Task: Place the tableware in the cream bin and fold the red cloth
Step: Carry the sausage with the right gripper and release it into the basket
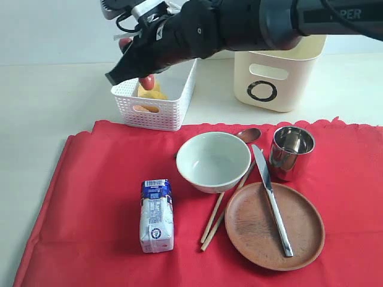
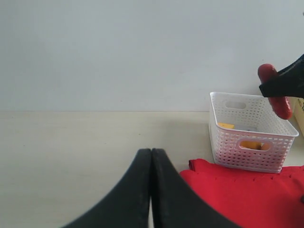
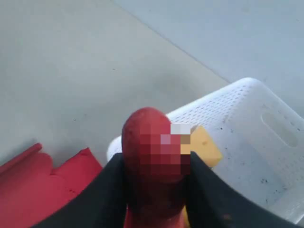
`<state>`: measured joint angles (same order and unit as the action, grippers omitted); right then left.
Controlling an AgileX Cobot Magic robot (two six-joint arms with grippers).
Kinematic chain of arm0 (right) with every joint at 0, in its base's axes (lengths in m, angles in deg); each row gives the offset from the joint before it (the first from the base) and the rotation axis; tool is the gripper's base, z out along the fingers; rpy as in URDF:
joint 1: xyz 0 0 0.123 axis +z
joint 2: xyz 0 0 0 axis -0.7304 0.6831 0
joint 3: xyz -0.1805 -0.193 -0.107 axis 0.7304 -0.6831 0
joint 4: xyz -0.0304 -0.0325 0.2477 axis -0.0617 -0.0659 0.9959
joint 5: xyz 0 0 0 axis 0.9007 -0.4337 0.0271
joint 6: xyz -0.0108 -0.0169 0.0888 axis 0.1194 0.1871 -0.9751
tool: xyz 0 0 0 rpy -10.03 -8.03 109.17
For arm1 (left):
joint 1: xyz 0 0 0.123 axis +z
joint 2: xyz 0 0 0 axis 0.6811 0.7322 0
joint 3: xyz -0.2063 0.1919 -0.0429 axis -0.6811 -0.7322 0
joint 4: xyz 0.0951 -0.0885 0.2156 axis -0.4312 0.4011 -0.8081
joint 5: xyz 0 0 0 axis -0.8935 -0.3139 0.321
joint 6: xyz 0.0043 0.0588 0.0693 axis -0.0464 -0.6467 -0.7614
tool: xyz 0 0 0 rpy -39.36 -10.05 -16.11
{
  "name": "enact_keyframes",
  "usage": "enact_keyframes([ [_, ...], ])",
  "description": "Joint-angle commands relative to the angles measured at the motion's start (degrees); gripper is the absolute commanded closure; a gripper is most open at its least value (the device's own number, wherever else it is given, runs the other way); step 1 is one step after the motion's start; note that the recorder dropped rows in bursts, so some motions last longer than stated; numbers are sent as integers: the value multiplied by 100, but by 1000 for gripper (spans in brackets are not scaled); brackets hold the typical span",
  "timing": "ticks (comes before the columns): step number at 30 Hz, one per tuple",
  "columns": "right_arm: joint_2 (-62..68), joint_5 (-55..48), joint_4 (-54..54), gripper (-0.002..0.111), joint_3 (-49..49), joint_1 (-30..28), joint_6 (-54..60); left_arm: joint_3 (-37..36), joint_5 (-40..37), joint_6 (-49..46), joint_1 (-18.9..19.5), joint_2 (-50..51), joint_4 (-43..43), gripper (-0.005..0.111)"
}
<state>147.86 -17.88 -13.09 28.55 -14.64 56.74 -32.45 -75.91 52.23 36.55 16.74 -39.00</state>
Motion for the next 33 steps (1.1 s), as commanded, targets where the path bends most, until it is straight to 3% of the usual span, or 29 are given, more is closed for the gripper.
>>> enact_keyframes([
  [1,190,434,-26,108,12,-193,-258,-2,11,-1,8,-29,21,106],
  [12,649,711,-26,106,12,-363,-287,-2,11,14,8,-29,21,106],
  [24,765,838,-17,69,12,-363,-287,-2,11,14,8,-29,21,106],
  [33,765,803,-17,54,12,-363,-287,-2,11,14,8,-29,21,106],
])
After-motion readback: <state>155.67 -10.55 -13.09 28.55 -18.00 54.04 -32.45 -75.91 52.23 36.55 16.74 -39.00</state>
